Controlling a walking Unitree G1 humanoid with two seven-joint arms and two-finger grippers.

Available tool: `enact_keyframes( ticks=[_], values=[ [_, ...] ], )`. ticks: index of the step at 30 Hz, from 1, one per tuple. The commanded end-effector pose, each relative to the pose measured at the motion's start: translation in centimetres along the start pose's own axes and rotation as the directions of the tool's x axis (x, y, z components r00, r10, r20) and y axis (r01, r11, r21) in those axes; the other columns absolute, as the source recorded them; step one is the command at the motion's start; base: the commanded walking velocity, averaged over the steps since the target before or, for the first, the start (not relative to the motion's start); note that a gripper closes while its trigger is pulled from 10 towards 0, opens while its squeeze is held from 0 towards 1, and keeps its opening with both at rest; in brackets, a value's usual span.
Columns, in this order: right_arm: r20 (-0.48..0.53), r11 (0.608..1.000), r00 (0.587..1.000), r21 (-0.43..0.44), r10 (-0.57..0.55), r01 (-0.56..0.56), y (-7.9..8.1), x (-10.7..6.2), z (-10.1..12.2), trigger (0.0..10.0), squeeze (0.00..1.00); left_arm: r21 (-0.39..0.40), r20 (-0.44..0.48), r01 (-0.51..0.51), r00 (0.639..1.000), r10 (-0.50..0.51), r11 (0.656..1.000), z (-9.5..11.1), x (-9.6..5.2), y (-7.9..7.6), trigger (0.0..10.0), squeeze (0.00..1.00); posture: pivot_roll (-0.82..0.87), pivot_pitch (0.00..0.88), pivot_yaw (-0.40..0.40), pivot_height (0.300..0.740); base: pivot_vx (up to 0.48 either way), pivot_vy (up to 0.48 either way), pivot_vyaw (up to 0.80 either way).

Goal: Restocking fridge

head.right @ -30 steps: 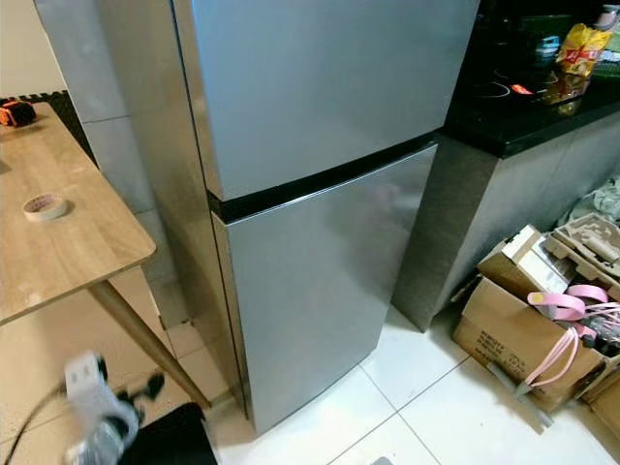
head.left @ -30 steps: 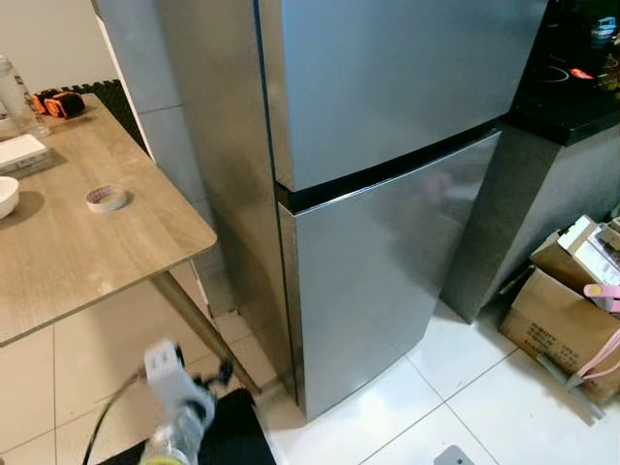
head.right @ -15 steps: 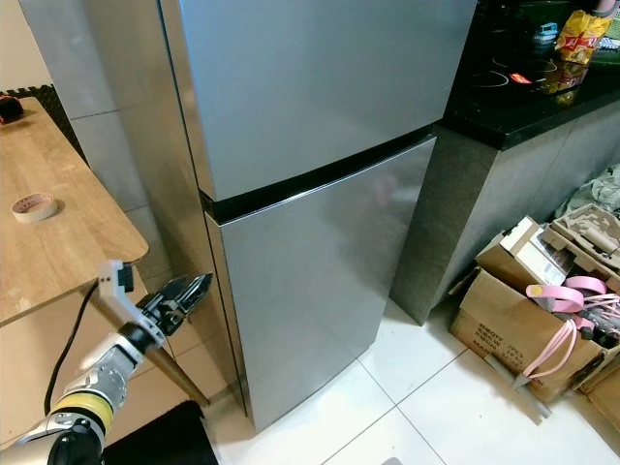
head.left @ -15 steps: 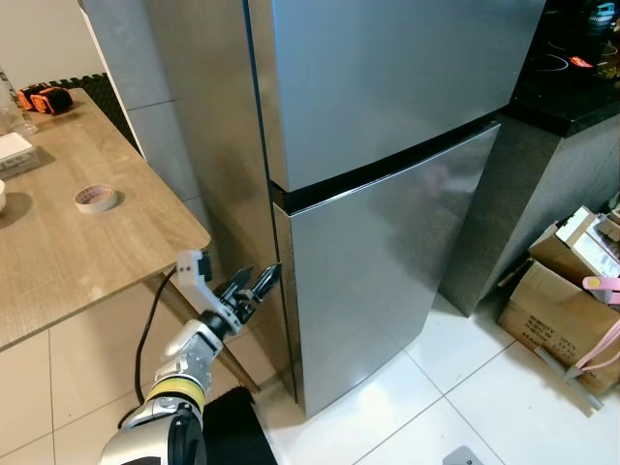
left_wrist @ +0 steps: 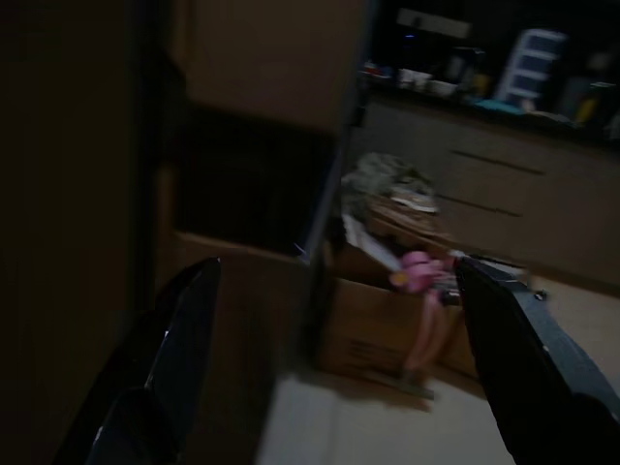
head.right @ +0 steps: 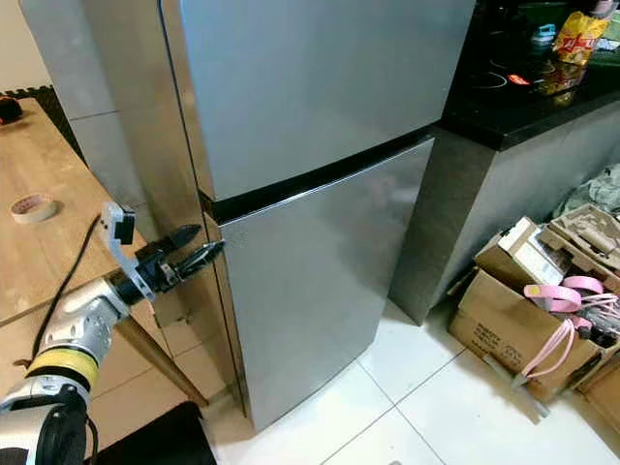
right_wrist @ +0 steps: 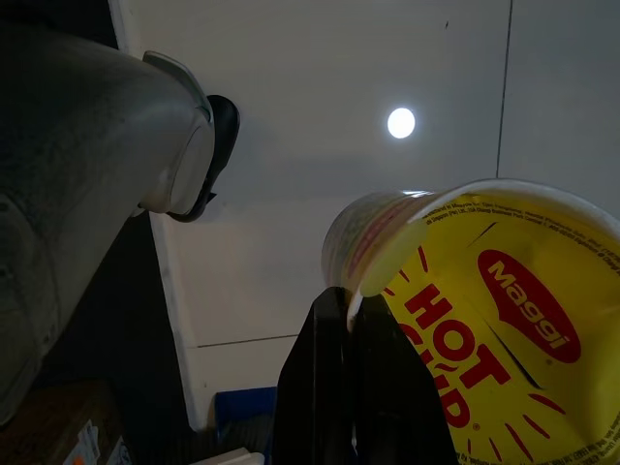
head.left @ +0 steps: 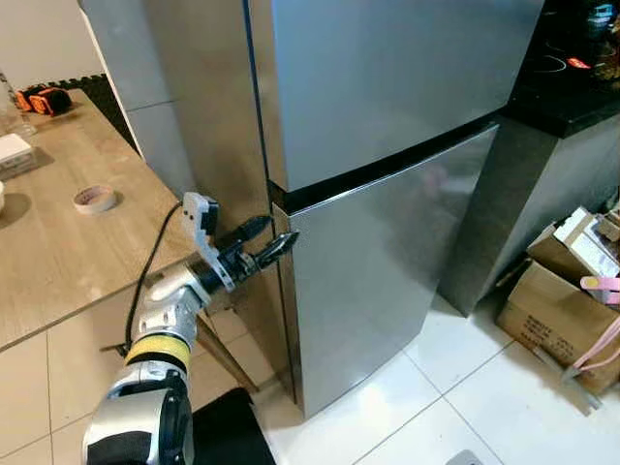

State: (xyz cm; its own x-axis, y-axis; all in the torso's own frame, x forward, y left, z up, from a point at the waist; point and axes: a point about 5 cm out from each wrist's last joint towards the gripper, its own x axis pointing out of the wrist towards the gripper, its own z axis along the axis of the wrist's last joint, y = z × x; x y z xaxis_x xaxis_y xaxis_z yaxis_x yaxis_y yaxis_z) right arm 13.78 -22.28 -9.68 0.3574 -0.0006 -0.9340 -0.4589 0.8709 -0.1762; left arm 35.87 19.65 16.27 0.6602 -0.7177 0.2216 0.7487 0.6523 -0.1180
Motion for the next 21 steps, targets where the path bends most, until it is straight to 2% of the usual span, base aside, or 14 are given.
enact_keyframes(
  ticks=[1, 2, 3, 4, 5, 6, 10, 15, 21],
  values=[
    [0.012, 1.000, 1.000, 0.005, 0.004, -0.004, 0.5, 0.1, -0.1, 10.0, 0.00, 0.054, -0.011, -0.046, 0.999, 0.046, 0.997, 0.9, -0.1, 0.7, 10.0, 0.00, -0.05, 0.021, 0.006, 0.740, 0.000, 0.000, 0.00],
    [0.012, 1.000, 1.000, 0.005, 0.004, -0.004, 0.5, 0.1, -0.1, 10.0, 0.00, 0.054, -0.011, -0.046, 0.999, 0.046, 0.997, 0.9, -0.1, 0.7, 10.0, 0.00, -0.05, 0.021, 0.006, 0.740, 0.000, 0.000, 0.00],
    [0.006, 1.000, 1.000, 0.002, 0.008, -0.008, 0.8, 0.1, -0.3, 10.0, 0.00, 0.091, -0.024, -0.108, 0.994, 0.110, 0.990, 0.9, -0.2, 1.1, 10.0, 0.00, -0.06, 0.034, 0.005, 0.740, 0.000, 0.000, 0.00],
    [0.006, 1.000, 1.000, 0.002, 0.008, -0.008, 0.8, 0.1, -0.3, 10.0, 0.00, 0.091, -0.024, -0.108, 0.994, 0.110, 0.990, 0.9, -0.2, 1.1, 10.0, 0.00, -0.06, 0.034, 0.005, 0.740, 0.000, 0.000, 0.00],
    [-0.002, 1.000, 1.000, -0.004, 0.014, -0.014, 1.1, 0.0, -0.7, 10.0, 0.00, 0.108, -0.034, -0.190, 0.980, 0.194, 0.976, 0.7, -0.4, 1.6, 10.0, 0.00, -0.08, 0.045, 0.003, 0.740, 0.000, 0.000, 0.00],
    [-0.004, 1.000, 1.000, -0.006, 0.017, -0.017, 1.3, 0.0, -0.9, 10.0, 0.00, 0.102, -0.044, -0.212, 0.975, 0.217, 0.972, 0.2, -0.5, 1.6, 10.0, 0.00, -0.09, 0.055, 0.002, 0.740, 0.000, 0.000, 0.00],
    [-0.005, 1.000, 1.000, -0.009, 0.021, -0.021, 1.4, 0.0, -1.2, 10.0, 0.00, 0.078, -0.055, -0.225, 0.972, 0.229, 0.971, -0.4, -0.5, 1.5, 10.0, 0.00, -0.11, 0.075, 0.000, 0.740, 0.000, 0.000, 0.00],
    [-0.028, 0.998, 0.999, -0.046, 0.038, -0.040, 1.7, -0.3, -2.6, 10.0, 0.00, 0.060, -0.083, -0.202, 0.975, 0.206, 0.978, -1.3, 0.5, 0.8, 10.0, 0.00, -0.14, 0.129, -0.008, 0.740, 0.000, 0.000, 0.00],
    [-0.036, 0.998, 0.998, -0.048, 0.044, -0.046, 1.9, -0.5, -3.7, 10.0, 0.00, 0.059, -0.113, -0.166, 0.979, 0.171, 0.984, -1.5, 1.6, 0.3, 10.0, 0.00, -0.17, 0.172, -0.004, 0.740, 0.000, 0.000, 0.00]
  ],
)
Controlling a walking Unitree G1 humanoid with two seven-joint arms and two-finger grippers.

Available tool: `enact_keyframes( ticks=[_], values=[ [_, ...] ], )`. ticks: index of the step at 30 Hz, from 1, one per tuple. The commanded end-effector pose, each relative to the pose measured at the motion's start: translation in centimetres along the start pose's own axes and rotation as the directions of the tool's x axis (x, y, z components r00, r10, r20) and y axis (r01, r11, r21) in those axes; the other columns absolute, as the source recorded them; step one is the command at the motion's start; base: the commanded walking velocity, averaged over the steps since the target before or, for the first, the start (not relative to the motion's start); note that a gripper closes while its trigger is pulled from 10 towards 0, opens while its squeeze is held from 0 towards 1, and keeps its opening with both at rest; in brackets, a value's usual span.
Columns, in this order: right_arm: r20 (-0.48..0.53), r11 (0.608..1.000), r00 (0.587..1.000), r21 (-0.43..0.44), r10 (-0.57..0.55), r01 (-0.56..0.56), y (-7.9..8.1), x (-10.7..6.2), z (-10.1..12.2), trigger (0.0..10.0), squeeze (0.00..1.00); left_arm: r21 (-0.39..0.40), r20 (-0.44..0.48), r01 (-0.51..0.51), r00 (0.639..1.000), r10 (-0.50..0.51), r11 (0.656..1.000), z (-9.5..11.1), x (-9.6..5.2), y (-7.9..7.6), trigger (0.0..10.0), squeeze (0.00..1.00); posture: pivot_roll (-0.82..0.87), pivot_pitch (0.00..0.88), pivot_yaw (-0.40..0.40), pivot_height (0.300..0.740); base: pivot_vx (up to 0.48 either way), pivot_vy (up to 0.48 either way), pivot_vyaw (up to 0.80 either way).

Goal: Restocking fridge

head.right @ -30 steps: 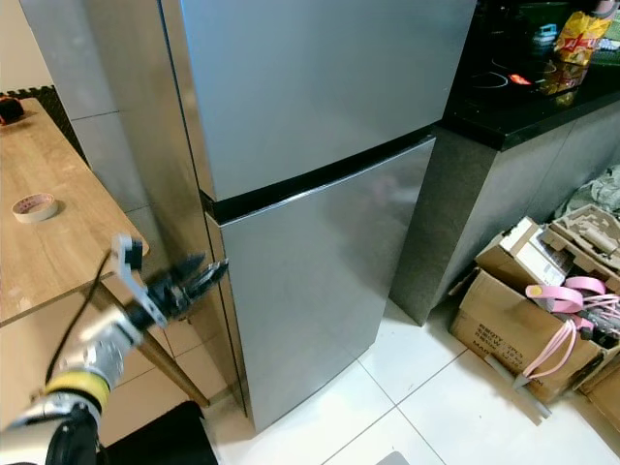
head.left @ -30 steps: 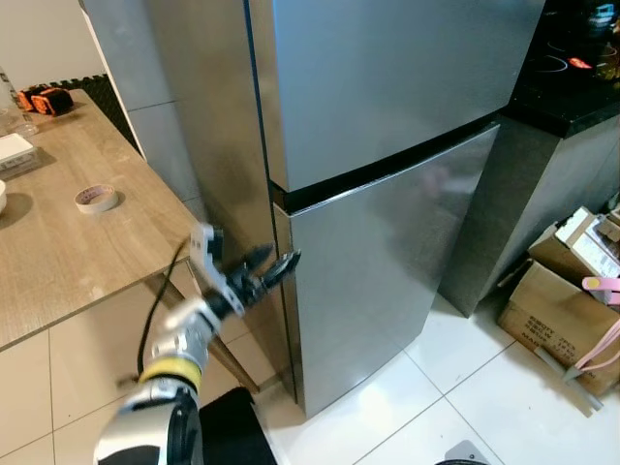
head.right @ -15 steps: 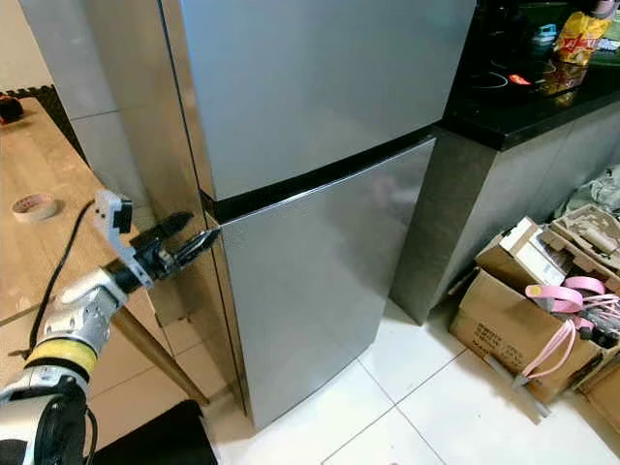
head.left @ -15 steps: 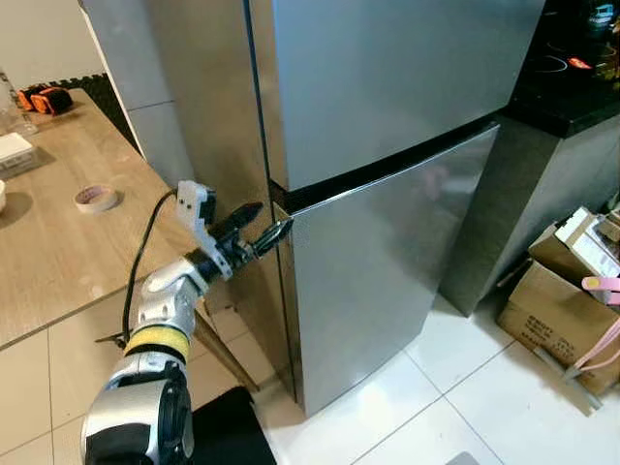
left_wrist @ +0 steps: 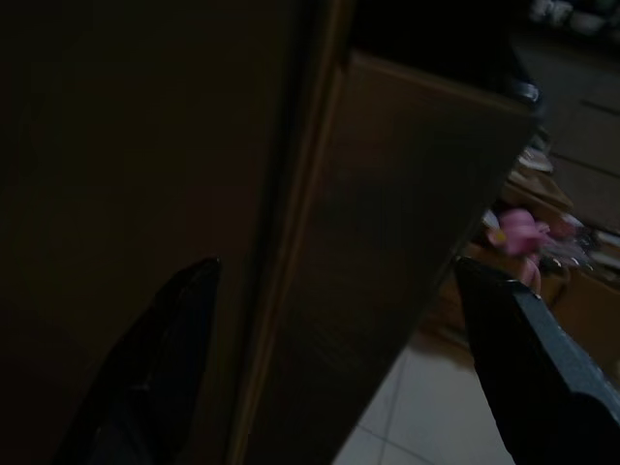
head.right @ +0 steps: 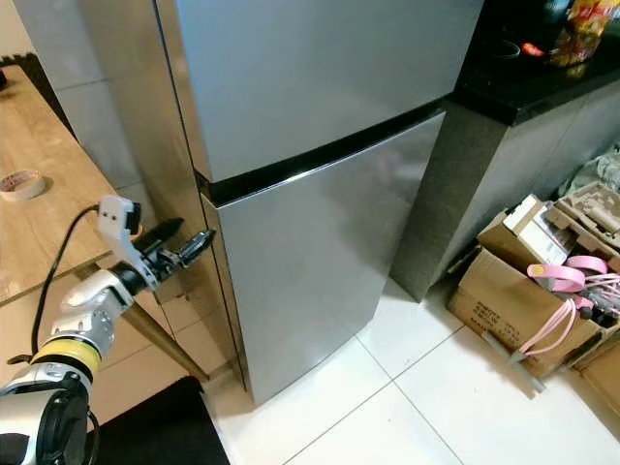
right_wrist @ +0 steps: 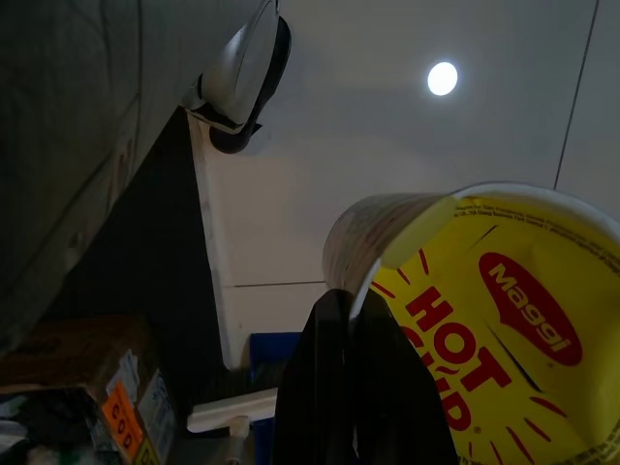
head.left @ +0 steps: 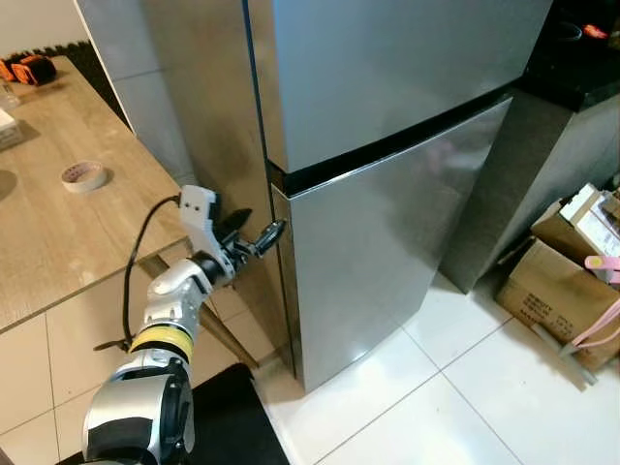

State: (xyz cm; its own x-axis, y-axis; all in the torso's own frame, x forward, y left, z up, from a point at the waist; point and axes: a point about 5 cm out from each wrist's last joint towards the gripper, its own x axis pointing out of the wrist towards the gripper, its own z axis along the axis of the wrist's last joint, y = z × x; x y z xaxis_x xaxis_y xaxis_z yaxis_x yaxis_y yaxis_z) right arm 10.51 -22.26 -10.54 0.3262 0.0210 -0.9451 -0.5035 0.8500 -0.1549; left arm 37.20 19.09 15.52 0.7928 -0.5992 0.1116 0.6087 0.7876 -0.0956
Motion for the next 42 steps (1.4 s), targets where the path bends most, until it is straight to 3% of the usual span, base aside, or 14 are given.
enact_keyframes(
  ticks=[1, 13, 19, 20, 23, 34, 38, 42],
  values=[
    [-0.018, 1.000, 1.000, -0.009, 0.010, -0.010, 0.3, -0.1, -0.9, 10.0, 0.00, 0.001, -0.027, 0.023, 0.999, -0.023, 1.000, -0.4, 0.6, -0.6, 10.0, 0.00, -0.17, 0.172, -0.004, 0.740, 0.000, 0.000, 0.00],
    [-0.009, 1.000, 1.000, -0.007, -0.001, 0.001, 0.2, -0.4, -1.6, 10.0, 0.00, 0.061, 0.000, 0.125, 0.992, -0.125, 0.990, 2.8, 2.8, -1.2, 10.0, 0.00, -0.21, 0.205, 0.009, 0.740, 0.000, 0.000, 0.00],
    [-0.005, 1.000, 1.000, -0.006, -0.002, 0.002, 0.2, -0.4, -1.5, 10.0, 0.00, 0.075, 0.034, 0.319, 0.946, -0.322, 0.945, 4.4, 4.5, -3.3, 10.0, 0.00, -0.20, 0.204, 0.013, 0.740, 0.000, 0.000, 0.00],
    [-0.005, 1.000, 1.000, -0.006, -0.002, 0.002, 0.2, -0.4, -1.5, 10.0, 0.00, 0.075, 0.034, 0.319, 0.946, -0.322, 0.945, 4.4, 4.5, -3.3, 10.0, 0.00, -0.20, 0.204, 0.013, 0.740, 0.000, 0.000, 0.00],
    [-0.004, 1.000, 1.000, -0.004, -0.004, 0.004, 0.2, -0.3, -1.4, 10.0, 0.00, 0.078, 0.021, 0.431, 0.901, -0.433, 0.899, 4.1, 4.9, -4.7, 10.0, 0.00, -0.19, 0.195, 0.018, 0.740, 0.000, 0.000, 0.00],
    [0.001, 1.000, 1.000, 0.004, -0.011, 0.011, 0.0, -0.3, -1.0, 10.0, 0.00, 0.039, 0.006, 0.537, 0.843, -0.538, 0.842, 2.2, 5.1, -6.8, 10.0, 0.00, -0.19, 0.178, 0.023, 0.740, 0.000, 0.000, 0.00],
    [-0.002, 1.000, 1.000, 0.006, -0.010, 0.010, 0.1, -0.2, -1.0, 10.0, 0.00, 0.006, 0.034, 0.628, 0.777, -0.628, 0.778, 1.4, 5.5, -9.2, 10.0, 0.00, -0.18, 0.165, 0.025, 0.740, 0.000, 0.000, 0.00],
    [-0.003, 1.000, 1.000, 0.006, -0.010, 0.010, 0.1, -0.2, -0.9, 10.0, 0.00, -0.014, 0.039, 0.660, 0.751, -0.659, 0.752, 0.8, 5.6, -10.2, 10.0, 0.00, -0.18, 0.158, 0.027, 0.740, 0.000, 0.000, 0.00]
  ],
)
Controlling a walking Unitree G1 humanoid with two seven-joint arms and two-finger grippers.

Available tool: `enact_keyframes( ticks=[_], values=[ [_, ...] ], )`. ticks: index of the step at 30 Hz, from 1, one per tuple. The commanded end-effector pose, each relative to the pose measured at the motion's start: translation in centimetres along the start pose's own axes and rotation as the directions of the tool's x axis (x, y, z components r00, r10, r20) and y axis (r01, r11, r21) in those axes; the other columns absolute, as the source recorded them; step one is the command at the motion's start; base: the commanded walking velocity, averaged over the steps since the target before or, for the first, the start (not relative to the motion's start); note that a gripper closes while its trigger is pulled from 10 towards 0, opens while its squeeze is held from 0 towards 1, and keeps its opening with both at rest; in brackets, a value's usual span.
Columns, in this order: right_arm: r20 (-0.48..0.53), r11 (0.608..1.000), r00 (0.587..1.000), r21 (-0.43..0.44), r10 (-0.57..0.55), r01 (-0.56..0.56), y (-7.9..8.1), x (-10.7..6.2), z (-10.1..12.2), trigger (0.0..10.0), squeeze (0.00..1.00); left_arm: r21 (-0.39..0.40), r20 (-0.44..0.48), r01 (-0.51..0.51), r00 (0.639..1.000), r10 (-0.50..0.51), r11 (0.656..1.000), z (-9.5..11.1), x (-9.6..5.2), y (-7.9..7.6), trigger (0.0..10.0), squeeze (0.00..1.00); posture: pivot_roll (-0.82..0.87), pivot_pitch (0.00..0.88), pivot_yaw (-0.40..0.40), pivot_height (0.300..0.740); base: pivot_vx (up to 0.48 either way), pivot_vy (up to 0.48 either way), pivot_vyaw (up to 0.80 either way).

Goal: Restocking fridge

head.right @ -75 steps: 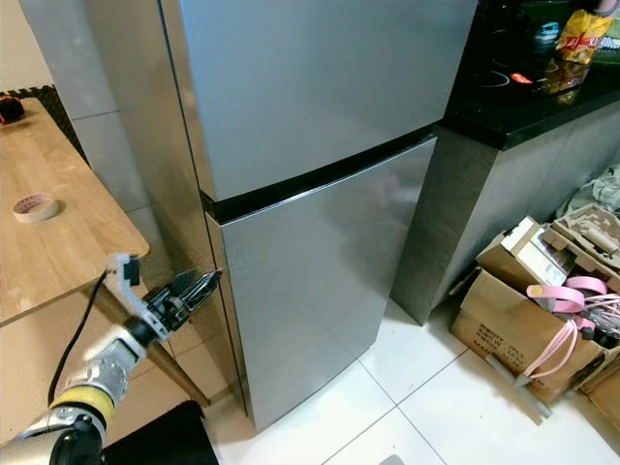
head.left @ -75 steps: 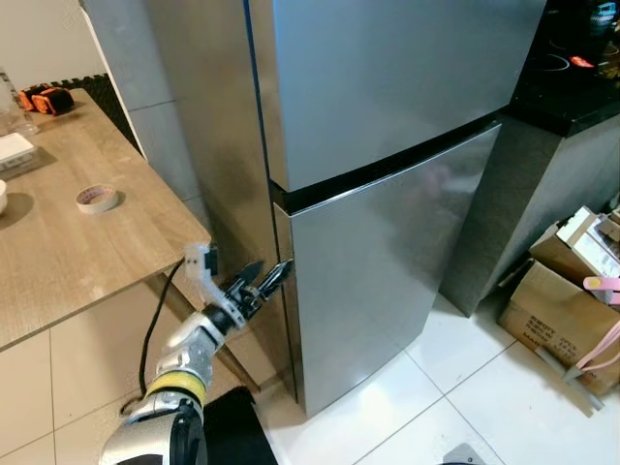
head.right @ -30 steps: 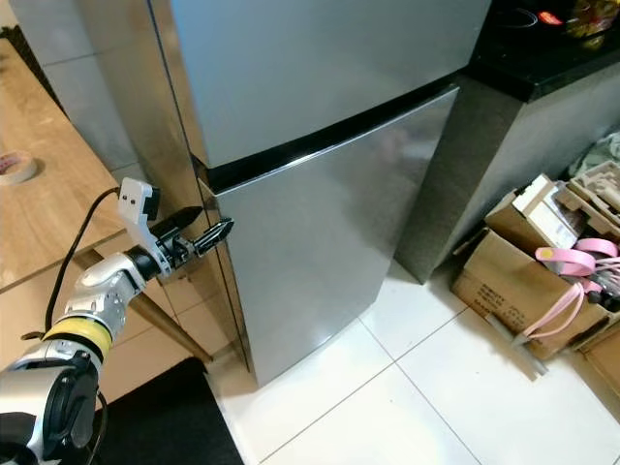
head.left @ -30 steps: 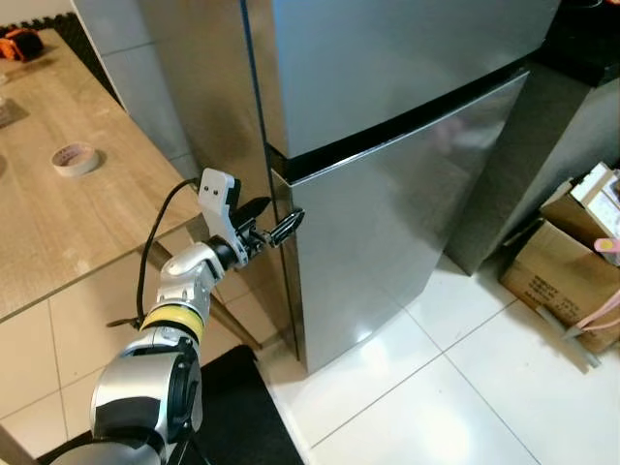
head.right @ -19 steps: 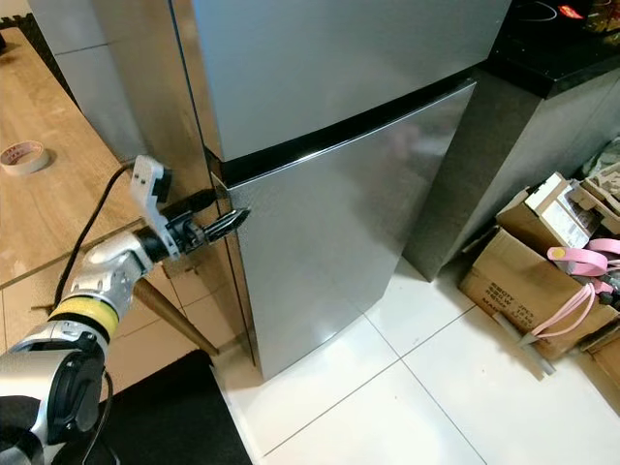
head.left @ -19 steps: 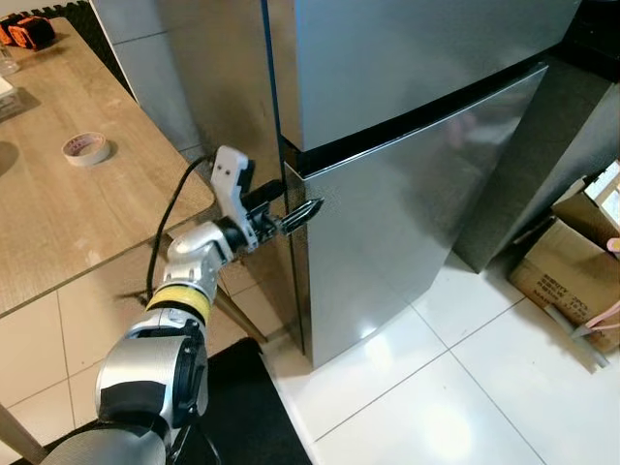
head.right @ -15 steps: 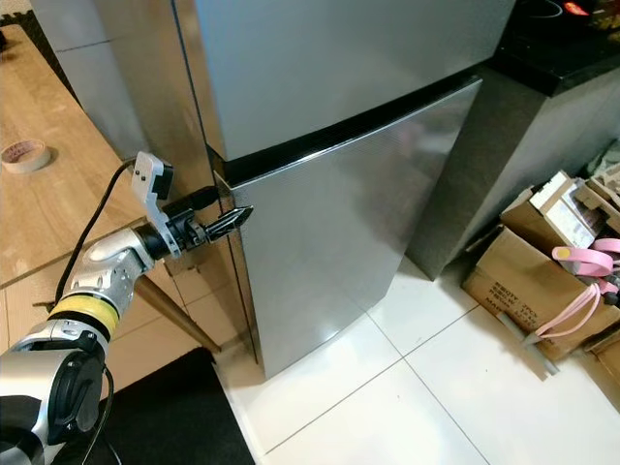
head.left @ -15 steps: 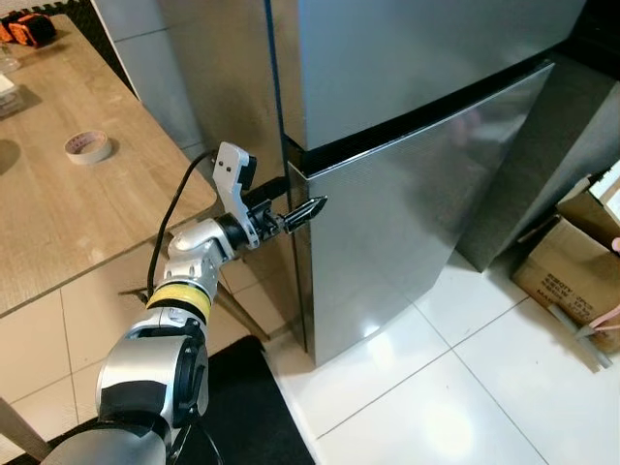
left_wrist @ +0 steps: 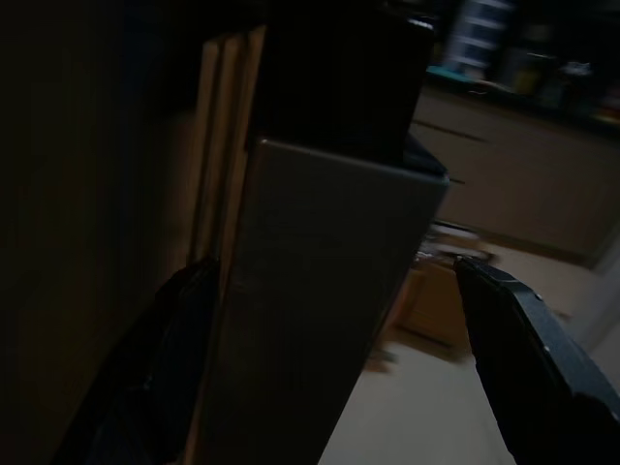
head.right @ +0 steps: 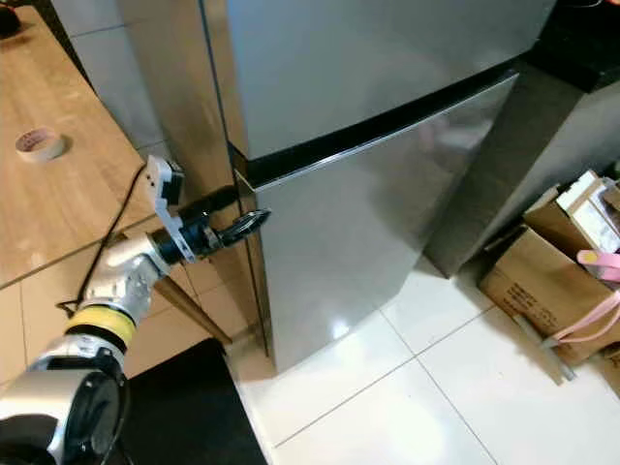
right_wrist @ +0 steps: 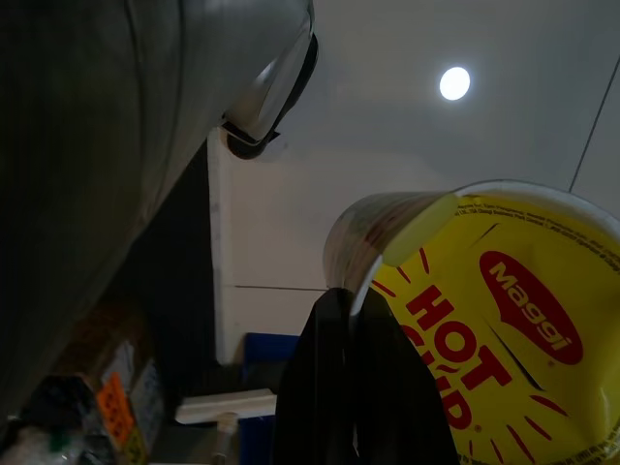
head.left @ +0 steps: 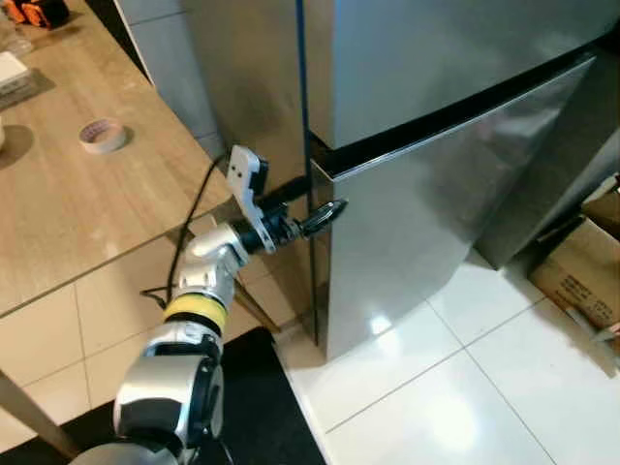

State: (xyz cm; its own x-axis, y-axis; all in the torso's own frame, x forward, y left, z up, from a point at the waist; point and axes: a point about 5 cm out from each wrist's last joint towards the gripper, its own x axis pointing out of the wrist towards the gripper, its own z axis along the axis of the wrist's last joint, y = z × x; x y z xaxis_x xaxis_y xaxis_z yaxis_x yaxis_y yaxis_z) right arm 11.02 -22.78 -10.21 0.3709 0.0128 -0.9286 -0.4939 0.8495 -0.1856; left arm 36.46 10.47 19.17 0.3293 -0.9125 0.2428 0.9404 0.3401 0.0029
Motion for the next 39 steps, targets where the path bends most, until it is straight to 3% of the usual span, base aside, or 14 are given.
enact_keyframes(
  ticks=[1, 6, 10, 12, 13, 15, 16, 17, 20, 26, 31, 34, 36, 39],
  values=[
    [-0.038, 1.000, 0.999, 0.008, 0.022, -0.021, 0.8, -0.1, -1.0, 10.0, 0.00, -0.061, -0.062, 0.161, 0.984, -0.164, 0.985, -2.2, 1.9, -2.3, 10.0, 0.00, -0.18, 0.154, 0.028, 0.740, 0.000, 0.000, 0.00],
    [-0.024, 1.000, 1.000, 0.010, 0.017, -0.016, 0.5, 0.0, -0.3, 10.0, 0.00, -0.104, -0.047, 0.202, 0.977, -0.208, 0.974, -3.2, 2.7, -3.6, 10.0, 0.00, -0.17, 0.134, 0.035, 0.740, 0.000, 0.000, 0.00],
    [-0.022, 1.000, 1.000, 0.008, 0.016, -0.016, 0.3, 0.1, -0.1, 10.0, 0.00, -0.149, -0.005, 0.289, 0.956, -0.293, 0.945, -3.8, 4.1, -6.0, 10.0, 0.00, -0.16, 0.110, 0.038, 0.740, 0.000, 0.000, 0.00],
    [-0.020, 1.000, 1.000, 0.009, 0.015, -0.015, 0.3, 0.1, 0.1, 10.0, 0.00, -0.213, 0.060, 0.386, 0.922, -0.382, 0.897, -4.1, 5.3, -9.0, 10.0, 0.00, -0.16, 0.095, 0.040, 0.740, 0.000, 0.000, 0.00],
    [-0.020, 1.000, 1.000, 0.009, 0.015, -0.015, 0.3, 0.1, 0.1, 10.0, 0.00, -0.213, 0.060, 0.386, 0.922, -0.382, 0.897, -4.1, 5.3, -9.0, 10.0, 0.00, -0.16, 0.095, 0.040, 0.740, 0.000, 0.000, 0.00],
    [-0.017, 1.000, 1.000, 0.011, 0.015, -0.015, 0.2, 0.2, 0.3, 10.0, 0.00, -0.257, 0.106, 0.474, 0.880, -0.463, 0.842, -4.4, 5.9, -11.5, 10.0, 0.00, -0.16, 0.085, 0.042, 0.740, 0.000, 0.000, 0.00],
    [-0.017, 1.000, 1.000, 0.011, 0.015, -0.015, 0.2, 0.2, 0.3, 10.0, 0.00, -0.257, 0.106, 0.474, 0.880, -0.463, 0.842, -4.4, 5.9, -11.5, 10.0, 0.00, -0.16, 0.085, 0.042, 0.740, 0.000, 0.000, 0.00],
    [-0.013, 1.000, 1.000, 0.019, 0.021, -0.021, 0.3, 0.2, 0.5, 10.0, 0.00, -0.280, 0.108, 0.548, 0.834, -0.542, 0.788, -4.8, 5.7, -13.8, 10.0, 0.00, -0.16, 0.076, 0.044, 0.740, 0.000, 0.000, 0.00],
    [-0.012, 1.000, 1.000, 0.021, 0.024, -0.023, 0.3, 0.2, 0.6, 10.0, 0.00, -0.292, 0.097, 0.549, 0.832, -0.546, 0.783, -5.3, 5.4, -14.3, 10.0, 0.00, -0.15, 0.067, 0.044, 0.740, 0.000, 0.000, 0.00],
    [-0.012, 0.999, 0.999, 0.023, 0.033, -0.033, 0.5, 0.3, 0.7, 10.0, 0.00, -0.335, -0.017, 0.404, 0.901, -0.434, 0.851, -7.7, 2.9, -13.1, 10.0, 0.00, -0.14, 0.054, 0.043, 0.740, 0.000, 0.000, 0.00],
    [0.007, 0.999, 0.999, 0.027, 0.039, -0.039, 0.4, 0.4, 1.4, 10.0, 0.00, -0.343, -0.206, 0.072, 0.967, -0.150, 0.937, -11.5, -1.8, -10.6, 10.0, 0.00, -0.12, 0.043, 0.041, 0.740, 0.000, 0.000, 0.00],
    [0.033, 0.999, 0.999, 0.034, 0.037, -0.038, 0.2, 0.5, 2.0, 10.0, 0.00, -0.342, -0.272, -0.064, 0.962, -0.034, 0.937, -12.8, -3.9, -9.8, 10.0, 0.00, -0.12, 0.038, 0.039, 0.740, 0.000, 0.000, 0.00],
    [0.038, 0.999, 0.999, 0.036, 0.037, -0.038, 0.2, 0.5, 2.2, 10.0, 0.00, -0.346, -0.283, -0.086, 0.959, -0.016, 0.934, -13.0, -4.2, -9.7, 10.0, 0.00, -0.12, 0.038, 0.039, 0.740, 0.000, 0.000, 0.00],
    [0.089, 0.999, 0.995, 0.000, 0.050, -0.050, 0.1, 0.6, 3.6, 10.0, 0.00, -0.337, -0.371, -0.265, 0.919, 0.131, 0.903, -14.6, -7.3, -9.1, 10.0, 0.00, -0.11, 0.032, 0.035, 0.740, 0.000, 0.000, 0.00]
  ],
)
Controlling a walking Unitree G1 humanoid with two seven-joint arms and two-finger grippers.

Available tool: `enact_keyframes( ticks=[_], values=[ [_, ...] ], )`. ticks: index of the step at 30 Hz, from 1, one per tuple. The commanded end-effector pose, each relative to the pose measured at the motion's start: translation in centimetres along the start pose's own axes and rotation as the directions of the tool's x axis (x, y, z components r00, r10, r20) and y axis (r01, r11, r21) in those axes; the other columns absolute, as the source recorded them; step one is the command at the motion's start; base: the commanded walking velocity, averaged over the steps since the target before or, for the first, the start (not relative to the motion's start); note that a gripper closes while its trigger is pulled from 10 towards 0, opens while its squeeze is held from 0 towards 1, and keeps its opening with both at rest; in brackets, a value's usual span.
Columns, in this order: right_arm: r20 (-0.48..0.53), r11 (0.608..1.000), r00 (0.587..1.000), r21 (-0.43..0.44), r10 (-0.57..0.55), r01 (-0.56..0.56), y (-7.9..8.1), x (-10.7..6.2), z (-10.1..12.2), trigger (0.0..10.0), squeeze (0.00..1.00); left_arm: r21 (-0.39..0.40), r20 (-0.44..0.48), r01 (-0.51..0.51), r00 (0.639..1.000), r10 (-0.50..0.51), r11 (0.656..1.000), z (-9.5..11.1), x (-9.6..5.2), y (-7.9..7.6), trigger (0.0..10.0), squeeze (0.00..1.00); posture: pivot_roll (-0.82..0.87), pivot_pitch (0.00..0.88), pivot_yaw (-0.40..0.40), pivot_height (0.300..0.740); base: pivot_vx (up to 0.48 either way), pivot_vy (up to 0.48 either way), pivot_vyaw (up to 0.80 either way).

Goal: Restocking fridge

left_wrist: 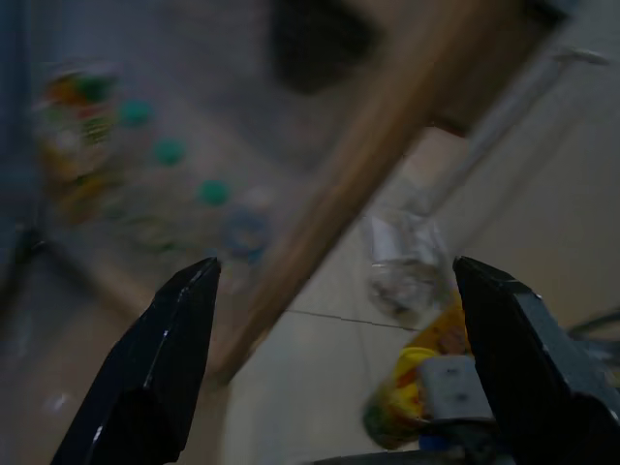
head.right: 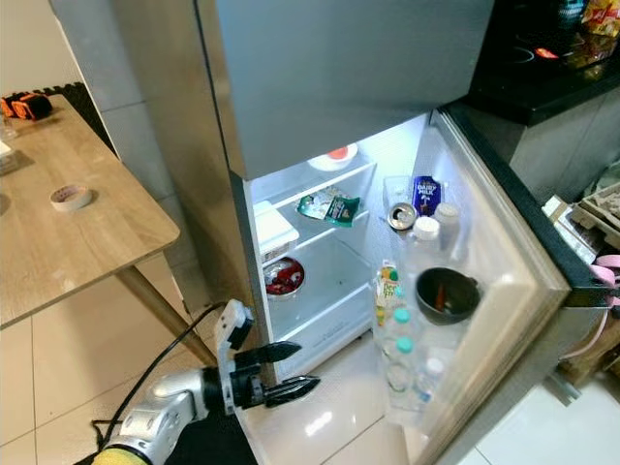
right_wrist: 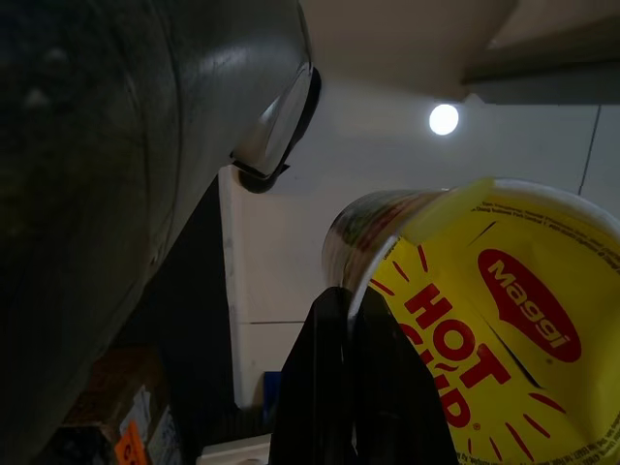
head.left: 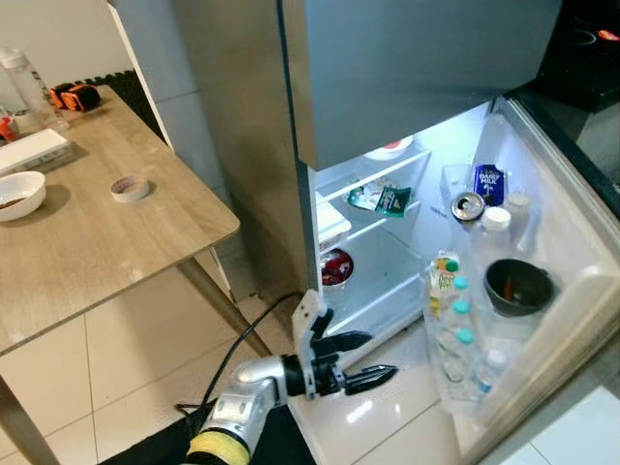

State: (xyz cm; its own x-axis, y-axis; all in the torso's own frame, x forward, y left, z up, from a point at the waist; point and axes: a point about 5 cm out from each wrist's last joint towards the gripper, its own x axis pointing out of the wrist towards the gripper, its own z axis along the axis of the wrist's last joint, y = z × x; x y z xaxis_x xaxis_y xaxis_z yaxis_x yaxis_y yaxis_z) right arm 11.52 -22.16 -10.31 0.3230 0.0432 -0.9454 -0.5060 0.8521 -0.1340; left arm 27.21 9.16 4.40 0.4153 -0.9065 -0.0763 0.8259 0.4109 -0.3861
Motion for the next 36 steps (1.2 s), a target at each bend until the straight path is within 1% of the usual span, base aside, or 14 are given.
enact_keyframes(
  ticks=[1, 4, 6, 7, 9, 12, 13, 15, 16, 18, 20, 23, 31, 36],
  values=[
    [0.116, 1.000, 0.993, -0.009, -0.001, 0.003, -0.2, 0.2, 2.9, 10.0, 0.00, -0.010, -0.036, -0.070, 0.997, 0.069, 0.998, -1.1, -1.5, 0.7, 10.0, 0.00, -0.11, 0.032, 0.035, 0.740, 0.000, 0.000, 0.00],
    [0.219, 0.988, 0.973, -0.145, 0.078, -0.046, 0.0, 0.3, 6.4, 10.0, 0.00, -0.105, -0.107, -0.424, 0.904, 0.413, 0.900, -5.0, -6.6, 3.1, 10.0, 0.00, -0.11, 0.015, 0.034, 0.740, 0.000, 0.000, 0.00],
    [0.241, 0.962, 0.959, -0.260, 0.149, -0.084, 0.5, 0.2, 7.8, 10.0, 0.00, -0.131, -0.145, -0.524, 0.850, 0.506, 0.842, -6.3, -8.4, 3.4, 10.0, 0.00, -0.11, 0.010, 0.031, 0.740, 0.000, 0.000, 0.00],
    [0.241, 0.962, 0.959, -0.260, 0.149, -0.084, 0.5, 0.2, 7.8, 10.0, 0.00, -0.131, -0.145, -0.524, 0.850, 0.506, 0.842, -6.3, -8.4, 3.4, 10.0, 0.00, -0.11, 0.010, 0.031, 0.740, 0.000, 0.000, 0.00],
    [0.267, 0.895, 0.927, -0.426, 0.262, -0.130, 1.3, -0.1, 10.1, 10.0, 0.00, -0.170, -0.213, -0.662, 0.748, 0.629, 0.730, -8.5, -11.3, 3.5, 10.0, 0.00, -0.10, 0.000, 0.029, 0.740, 0.000, 0.000, 0.00],
    [0.294, 0.855, 0.900, -0.497, 0.322, -0.144, 1.6, -0.4, 11.9, 10.0, 0.00, -0.187, -0.261, -0.735, 0.677, 0.688, 0.652, -9.9, -12.9, 3.2, 10.0, 0.00, -0.10, 0.000, 0.027, 0.740, 0.000, 0.000, 0.00],
    [0.294, 0.855, 0.900, -0.497, 0.322, -0.144, 1.6, -0.4, 11.9, 10.0, 0.00, -0.187, -0.261, -0.735, 0.677, 0.688, 0.652, -9.9, -12.9, 3.2, 10.0, 0.00, -0.10, 0.000, 0.027, 0.740, 0.000, 0.000, 0.00],
    [0.345, 0.798, 0.850, -0.587, 0.398, -0.136, 1.7, -1.2, 14.7, 10.0, 0.00, -0.220, -0.324, -0.810, 0.587, 0.742, 0.544, -11.8, -15.0, 2.4, 10.0, 0.00, -0.10, 0.000, 0.025, 0.740, 0.000, 0.000, 0.00],
    [0.345, 0.798, 0.850, -0.587, 0.398, -0.136, 1.7, -1.2, 14.7, 10.0, 0.00, -0.220, -0.324, -0.810, 0.587, 0.742, 0.544, -11.8, -15.0, 2.4, 10.0, 0.00, -0.10, 0.000, 0.025, 0.740, 0.000, 0.000, 0.00],
    [0.382, 0.760, 0.815, -0.641, 0.435, -0.105, 1.5, -2.0, 16.8, 10.0, 0.00, -0.238, -0.369, -0.856, 0.517, 0.772, 0.459, -13.0, -16.4, 1.8, 10.0, 0.00, -0.10, 0.000, 0.021, 0.740, 0.000, 0.000, 0.00],
    [0.382, 0.760, 0.815, -0.641, 0.435, -0.105, 1.5, -2.0, 16.8, 10.0, 0.00, -0.238, -0.369, -0.856, 0.517, 0.772, 0.459, -13.0, -16.4, 1.8, 10.0, 0.00, -0.10, 0.000, 0.021, 0.740, 0.000, 0.000, 0.00],
    [0.512, 0.745, 0.776, -0.662, 0.368, 0.083, -0.3, -3.8, 20.8, 10.0, 0.00, -0.255, -0.443, -0.899, 0.436, 0.783, 0.356, -15.0, -18.0, 0.4, 10.0, 0.00, -0.10, 0.000, 0.009, 0.740, 0.000, 0.000, 0.00],
    [0.588, 0.732, 0.745, -0.650, 0.315, 0.204, -1.8, -5.2, 23.3, 10.0, 0.00, -0.270, -0.488, -0.914, 0.402, 0.775, 0.304, -16.4, -18.2, -0.8, 10.0, 0.00, -0.09, 0.000, 0.004, 0.740, 0.000, 0.000, 0.00],
    [0.549, 0.668, 0.810, -0.684, 0.209, 0.292, -4.3, -5.6, 23.6, 10.0, 0.00, -0.277, -0.502, -0.916, 0.396, 0.769, 0.291, -16.9, -17.8, -1.2, 10.0, 0.00, -0.09, 0.000, -0.002, 0.740, 0.000, 0.000, 0.00]
  ],
)
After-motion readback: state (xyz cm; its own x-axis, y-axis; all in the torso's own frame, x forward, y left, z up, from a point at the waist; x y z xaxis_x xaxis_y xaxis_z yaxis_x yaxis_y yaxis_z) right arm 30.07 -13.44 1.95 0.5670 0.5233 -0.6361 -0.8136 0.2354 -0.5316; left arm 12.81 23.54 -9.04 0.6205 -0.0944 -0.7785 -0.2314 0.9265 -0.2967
